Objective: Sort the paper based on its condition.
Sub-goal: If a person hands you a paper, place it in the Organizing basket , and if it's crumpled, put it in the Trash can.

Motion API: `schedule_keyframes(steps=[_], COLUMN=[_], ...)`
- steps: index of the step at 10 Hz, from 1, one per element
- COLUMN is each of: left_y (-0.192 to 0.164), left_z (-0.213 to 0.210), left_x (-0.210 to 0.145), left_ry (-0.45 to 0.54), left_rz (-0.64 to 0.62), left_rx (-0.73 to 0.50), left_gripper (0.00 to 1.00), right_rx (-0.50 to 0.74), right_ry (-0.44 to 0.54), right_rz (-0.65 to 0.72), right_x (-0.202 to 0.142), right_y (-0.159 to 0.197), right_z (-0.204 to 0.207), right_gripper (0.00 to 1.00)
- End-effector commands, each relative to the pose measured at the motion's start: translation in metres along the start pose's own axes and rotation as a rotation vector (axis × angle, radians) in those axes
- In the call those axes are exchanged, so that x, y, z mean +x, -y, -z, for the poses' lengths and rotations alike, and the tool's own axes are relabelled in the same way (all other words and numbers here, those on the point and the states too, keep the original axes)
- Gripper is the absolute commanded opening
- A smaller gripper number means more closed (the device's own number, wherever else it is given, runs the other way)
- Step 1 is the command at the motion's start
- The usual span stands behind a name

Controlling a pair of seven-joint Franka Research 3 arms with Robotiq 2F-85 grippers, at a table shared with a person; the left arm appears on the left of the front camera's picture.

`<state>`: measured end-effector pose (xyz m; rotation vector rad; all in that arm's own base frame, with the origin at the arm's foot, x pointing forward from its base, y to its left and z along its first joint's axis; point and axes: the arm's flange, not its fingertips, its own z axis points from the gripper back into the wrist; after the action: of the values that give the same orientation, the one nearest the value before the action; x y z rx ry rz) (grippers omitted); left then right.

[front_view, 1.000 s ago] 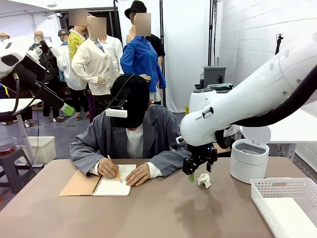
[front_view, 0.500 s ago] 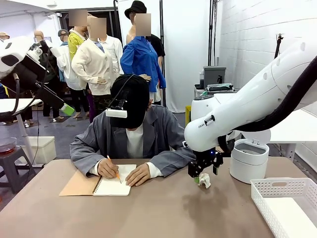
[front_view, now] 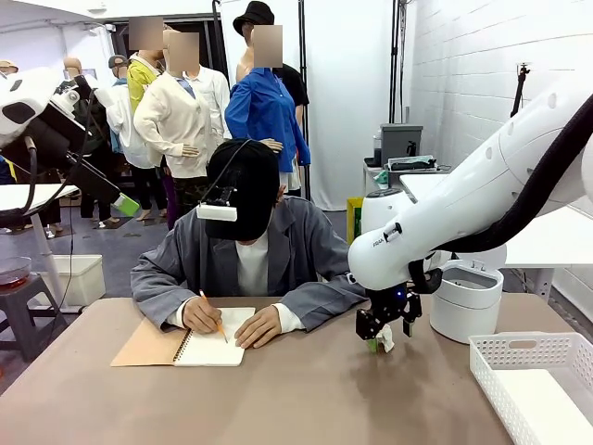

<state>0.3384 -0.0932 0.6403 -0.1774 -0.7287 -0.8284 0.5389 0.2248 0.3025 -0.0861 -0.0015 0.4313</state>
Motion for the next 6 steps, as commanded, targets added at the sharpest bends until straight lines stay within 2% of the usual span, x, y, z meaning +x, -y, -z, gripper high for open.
schedule_keyframes(steps=[1,2,5,6], left_y=[0.0003,0.0003,0.0003,0.0003], left_z=[-0.0006,-0.0006,-0.0006,-0.0006], left_x=[-0.0003,-0.0003,-0.0003,-0.0003], left_ry=[-0.002,-0.002,-0.002,-0.002], left_rz=[-0.007,-0.007,-0.007,-0.007], left_rx=[-0.01,-0.01,-0.01,-0.01], left_gripper=[1.0,1.0,1.0,1.0], right_rx=[0.02,0.033,0.07,0.088], right_ry=[0.028,0.039,0.048,0.026], right_rz=[0.039,0.033,0.021,0.068], right_x=[0.0075,0.0089,0.0077,0.0075], right_y=[0.0001,0.0001,0.0026,0.0019], right_z=[0.0027,0.0048,0.002,-0.0007], right_gripper=[1.0,0.98,0.41,0.27])
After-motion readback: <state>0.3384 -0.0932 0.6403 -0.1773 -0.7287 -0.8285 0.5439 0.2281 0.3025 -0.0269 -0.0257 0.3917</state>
